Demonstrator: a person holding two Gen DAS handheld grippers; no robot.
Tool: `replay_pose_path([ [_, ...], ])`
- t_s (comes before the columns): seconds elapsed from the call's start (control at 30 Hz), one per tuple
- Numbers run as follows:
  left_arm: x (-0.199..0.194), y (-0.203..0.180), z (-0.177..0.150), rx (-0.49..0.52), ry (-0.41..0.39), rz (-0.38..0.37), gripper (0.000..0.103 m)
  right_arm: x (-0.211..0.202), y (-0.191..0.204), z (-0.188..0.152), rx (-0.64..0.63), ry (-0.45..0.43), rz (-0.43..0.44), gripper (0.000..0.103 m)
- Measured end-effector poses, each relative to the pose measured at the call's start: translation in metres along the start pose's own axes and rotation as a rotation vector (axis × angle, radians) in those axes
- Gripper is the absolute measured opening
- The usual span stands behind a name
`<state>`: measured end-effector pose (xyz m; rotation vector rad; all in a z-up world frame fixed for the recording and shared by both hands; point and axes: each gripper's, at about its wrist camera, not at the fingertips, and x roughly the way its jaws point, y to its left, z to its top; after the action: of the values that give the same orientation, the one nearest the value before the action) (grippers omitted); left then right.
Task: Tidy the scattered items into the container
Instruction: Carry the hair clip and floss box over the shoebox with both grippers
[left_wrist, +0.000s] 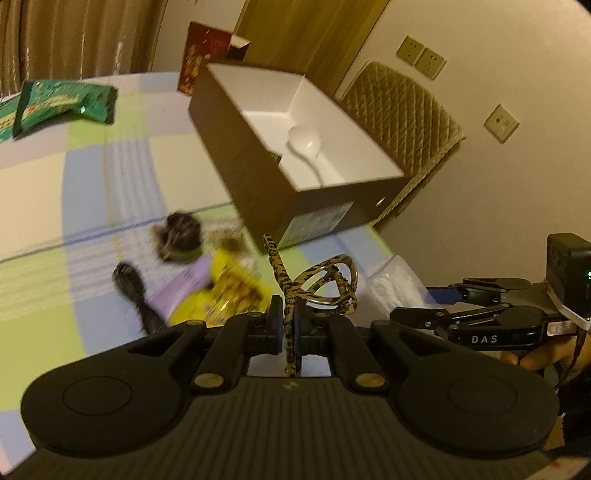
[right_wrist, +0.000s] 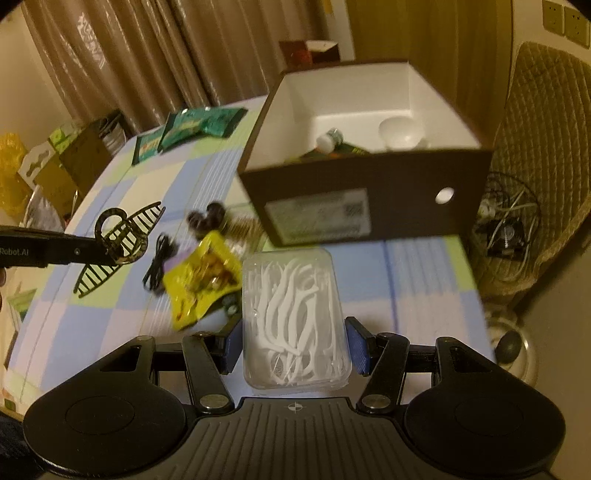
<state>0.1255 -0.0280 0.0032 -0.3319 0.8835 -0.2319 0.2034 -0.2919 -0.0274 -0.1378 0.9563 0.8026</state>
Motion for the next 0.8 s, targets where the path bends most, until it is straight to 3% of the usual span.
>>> replay_pose_path([
  [0.8,0.055,-0.041,0.078,0.006,-0.076,-0.019,0.003,-0.006,-0.048,0.084,-0.079,-0.074,0.063,0.054],
])
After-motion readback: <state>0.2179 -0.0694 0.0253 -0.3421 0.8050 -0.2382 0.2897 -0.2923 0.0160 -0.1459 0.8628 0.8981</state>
